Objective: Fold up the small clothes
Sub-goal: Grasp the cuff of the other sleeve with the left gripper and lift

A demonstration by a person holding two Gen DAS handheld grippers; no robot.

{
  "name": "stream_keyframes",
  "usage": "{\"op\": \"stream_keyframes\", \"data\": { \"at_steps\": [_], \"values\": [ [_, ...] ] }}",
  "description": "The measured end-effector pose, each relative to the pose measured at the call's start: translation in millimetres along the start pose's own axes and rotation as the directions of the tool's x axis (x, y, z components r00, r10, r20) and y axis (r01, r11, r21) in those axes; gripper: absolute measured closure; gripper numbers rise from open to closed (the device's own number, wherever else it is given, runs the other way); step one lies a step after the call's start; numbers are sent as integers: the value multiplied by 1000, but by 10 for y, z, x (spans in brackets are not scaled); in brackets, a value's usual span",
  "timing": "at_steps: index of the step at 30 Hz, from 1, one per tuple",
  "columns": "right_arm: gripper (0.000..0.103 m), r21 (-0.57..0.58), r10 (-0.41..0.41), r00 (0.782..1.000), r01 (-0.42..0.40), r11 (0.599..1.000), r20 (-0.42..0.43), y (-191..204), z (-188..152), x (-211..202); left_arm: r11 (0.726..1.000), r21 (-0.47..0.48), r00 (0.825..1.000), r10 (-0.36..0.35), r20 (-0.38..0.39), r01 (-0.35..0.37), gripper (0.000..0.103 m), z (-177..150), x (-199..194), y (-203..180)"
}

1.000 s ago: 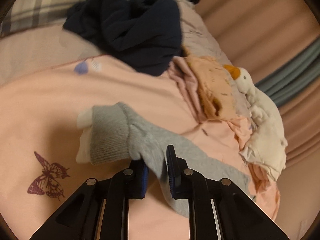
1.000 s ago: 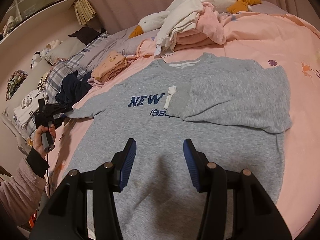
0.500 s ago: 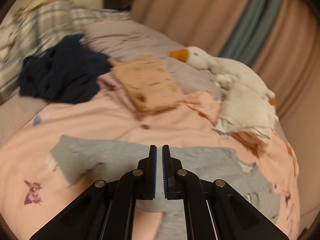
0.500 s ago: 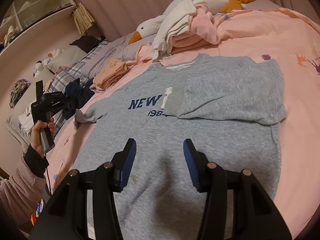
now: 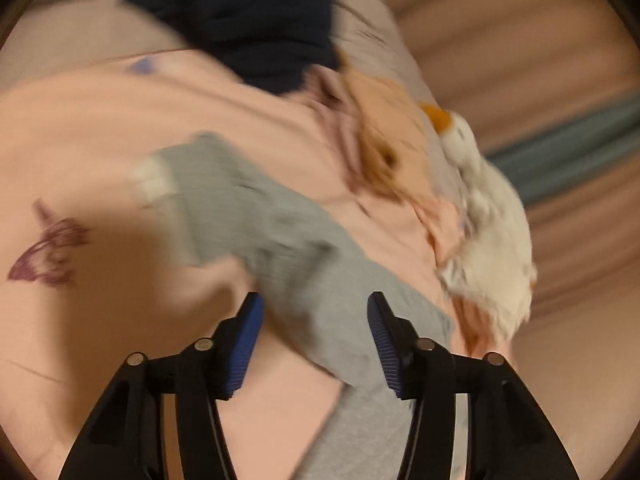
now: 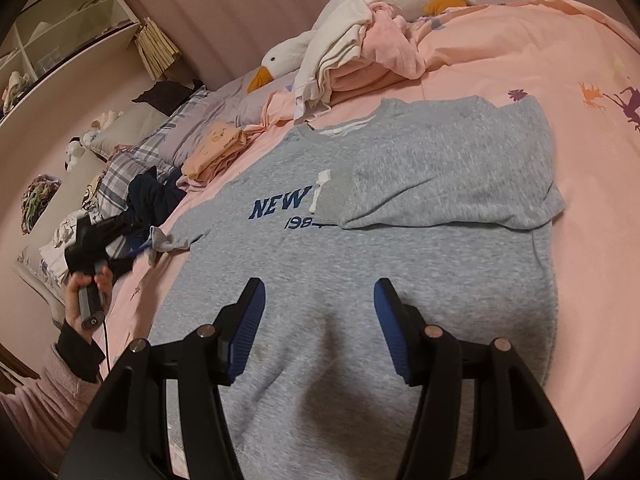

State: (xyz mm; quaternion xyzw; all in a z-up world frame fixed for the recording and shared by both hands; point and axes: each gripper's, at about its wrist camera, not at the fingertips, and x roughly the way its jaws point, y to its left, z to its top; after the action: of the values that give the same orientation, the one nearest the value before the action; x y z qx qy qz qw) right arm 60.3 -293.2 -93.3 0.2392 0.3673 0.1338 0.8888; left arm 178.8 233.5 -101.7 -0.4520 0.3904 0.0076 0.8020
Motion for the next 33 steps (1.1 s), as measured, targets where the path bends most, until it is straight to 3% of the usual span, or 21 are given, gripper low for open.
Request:
{"op": "stream_keyframes", "data": {
  "at_steps": [7,10,14,18,20,23,25,26,27,30,33],
  "values": [
    [45,5,1,1000,-1,1000,-11,13,8,102,988,-130,997,-82,7,82,51,115,103,175],
    [45,-2,2,1000,-2,1000,-18,33,15,155,963,-217,987,-160,25,161,49,95,211,252],
    [45,-12,5,999,-5,1000,-32,62,26,214,924,-326,980,-194,43,197,49,113,357,393],
    [44,-43,-12,999,11,999,-45,98,29,230,870,-424,968,-217,127,251,49,200,378,546],
    [44,-58,-19,999,16,998,-48,111,35,235,861,-438,965,-210,158,259,49,245,352,593],
    [44,-66,-28,998,25,998,-50,117,43,248,882,-422,970,-133,202,209,53,329,240,632],
    [44,-66,-31,998,28,997,-51,118,47,260,894,-412,973,-96,210,177,63,372,174,668],
    [44,-66,-31,998,27,997,-52,120,50,265,911,-390,977,-58,204,136,75,407,129,670],
    [44,-67,-31,998,27,997,-52,124,54,272,925,-366,979,-27,200,100,79,441,112,660],
    [44,-71,-32,998,28,997,-47,143,60,273,976,-218,979,65,192,-22,85,526,-9,498],
    [44,-70,-32,999,29,997,-43,169,63,260,996,-31,971,91,219,-86,85,546,-120,132]
  ]
}}
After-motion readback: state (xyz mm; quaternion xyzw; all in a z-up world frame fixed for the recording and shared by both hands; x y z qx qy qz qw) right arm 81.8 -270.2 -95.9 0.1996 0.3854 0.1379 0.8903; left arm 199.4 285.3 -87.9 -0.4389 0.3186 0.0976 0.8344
